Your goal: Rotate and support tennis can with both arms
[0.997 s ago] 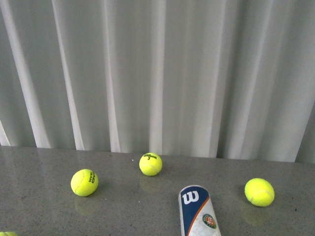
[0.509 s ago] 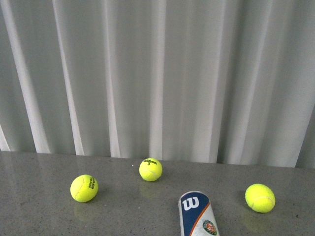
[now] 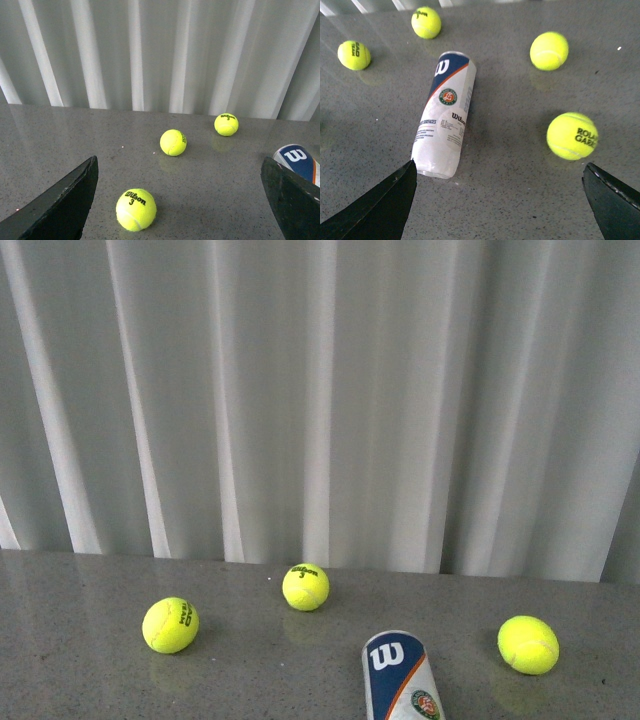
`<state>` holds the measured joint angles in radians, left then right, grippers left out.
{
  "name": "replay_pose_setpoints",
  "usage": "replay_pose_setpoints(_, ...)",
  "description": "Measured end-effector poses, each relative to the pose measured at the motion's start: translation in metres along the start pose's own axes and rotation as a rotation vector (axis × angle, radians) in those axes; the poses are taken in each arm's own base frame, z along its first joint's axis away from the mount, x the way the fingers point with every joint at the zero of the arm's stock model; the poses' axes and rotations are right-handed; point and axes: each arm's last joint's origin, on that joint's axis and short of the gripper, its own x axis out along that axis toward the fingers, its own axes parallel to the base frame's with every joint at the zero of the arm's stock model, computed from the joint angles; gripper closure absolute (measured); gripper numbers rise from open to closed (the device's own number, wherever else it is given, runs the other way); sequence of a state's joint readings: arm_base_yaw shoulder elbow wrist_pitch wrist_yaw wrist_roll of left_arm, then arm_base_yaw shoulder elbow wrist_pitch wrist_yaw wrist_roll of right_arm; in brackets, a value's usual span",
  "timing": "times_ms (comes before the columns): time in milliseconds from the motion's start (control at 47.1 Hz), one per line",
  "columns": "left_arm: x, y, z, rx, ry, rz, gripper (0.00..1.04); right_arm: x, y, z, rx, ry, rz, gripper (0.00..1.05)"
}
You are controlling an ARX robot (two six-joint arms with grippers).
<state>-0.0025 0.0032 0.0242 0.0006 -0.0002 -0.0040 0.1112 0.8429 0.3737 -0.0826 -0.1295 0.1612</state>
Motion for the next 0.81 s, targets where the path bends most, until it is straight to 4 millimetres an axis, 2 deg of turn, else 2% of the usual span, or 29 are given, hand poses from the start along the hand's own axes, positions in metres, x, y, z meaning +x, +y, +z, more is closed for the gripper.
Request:
replay_pose_setpoints(170, 0.0, 0.0, 0.0, 0.0, 0.0, 0.0, 0.07, 0.043, 0.006, 0.011, 0.097, 0.167, 0.025, 0.07)
replay_pose_setpoints(255, 0.0, 0.0, 0.0, 0.0, 0.0, 0.0, 0.07, 0.06, 0.011, 0.014, 0.12, 0.21, 0.033, 0.07)
replay_pose_setpoints(488, 0.0, 0.0, 0.0, 0.0, 0.0, 0.0, 0.07, 0.126, 0.027, 0.023, 0.153, 0.325, 0.03, 0.07)
replay_pose_setpoints(806, 0.0, 0.0, 0.0, 0.0, 0.0, 0.0, 0.07, 0.173, 0.037, 0.011, 0.152, 0.418, 0.043, 0.07)
